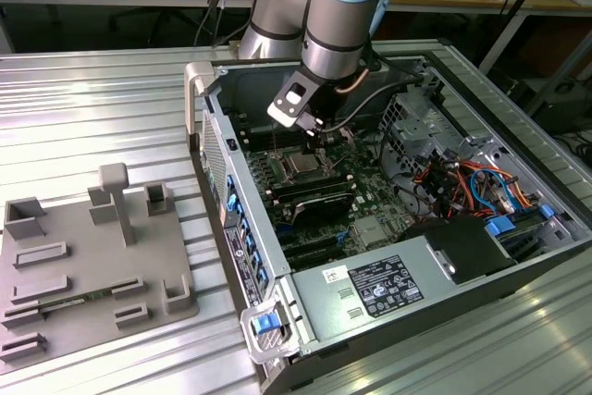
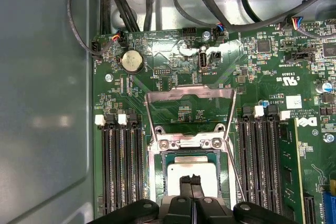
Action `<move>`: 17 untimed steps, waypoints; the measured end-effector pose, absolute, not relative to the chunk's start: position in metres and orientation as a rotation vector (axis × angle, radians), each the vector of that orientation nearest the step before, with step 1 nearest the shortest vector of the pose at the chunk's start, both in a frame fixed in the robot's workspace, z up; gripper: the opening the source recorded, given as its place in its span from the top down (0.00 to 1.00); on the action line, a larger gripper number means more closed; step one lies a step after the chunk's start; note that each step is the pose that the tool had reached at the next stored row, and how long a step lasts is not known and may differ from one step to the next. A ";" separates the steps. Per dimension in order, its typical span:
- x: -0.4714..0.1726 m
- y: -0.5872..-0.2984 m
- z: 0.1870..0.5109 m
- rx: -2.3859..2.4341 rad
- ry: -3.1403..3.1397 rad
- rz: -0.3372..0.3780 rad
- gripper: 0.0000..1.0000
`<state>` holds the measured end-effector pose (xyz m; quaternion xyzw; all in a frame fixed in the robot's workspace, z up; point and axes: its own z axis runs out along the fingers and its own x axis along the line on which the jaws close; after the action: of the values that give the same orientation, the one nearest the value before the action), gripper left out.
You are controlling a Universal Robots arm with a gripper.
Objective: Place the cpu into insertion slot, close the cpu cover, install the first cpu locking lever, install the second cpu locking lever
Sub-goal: 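Close the cpu cover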
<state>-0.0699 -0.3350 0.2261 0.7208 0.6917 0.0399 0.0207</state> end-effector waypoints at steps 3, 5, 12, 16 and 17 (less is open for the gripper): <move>-0.070 -0.335 0.226 2.235 2.145 0.124 0.89; -0.070 -0.335 0.227 2.235 2.145 0.124 0.89; -0.070 -0.335 0.252 2.235 2.145 0.123 0.89; -0.064 -0.335 0.254 2.236 2.146 0.121 0.89; -0.062 -0.335 0.254 2.237 2.146 0.120 0.89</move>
<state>-0.0618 -0.3350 0.2544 0.7209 0.6917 0.0387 0.0199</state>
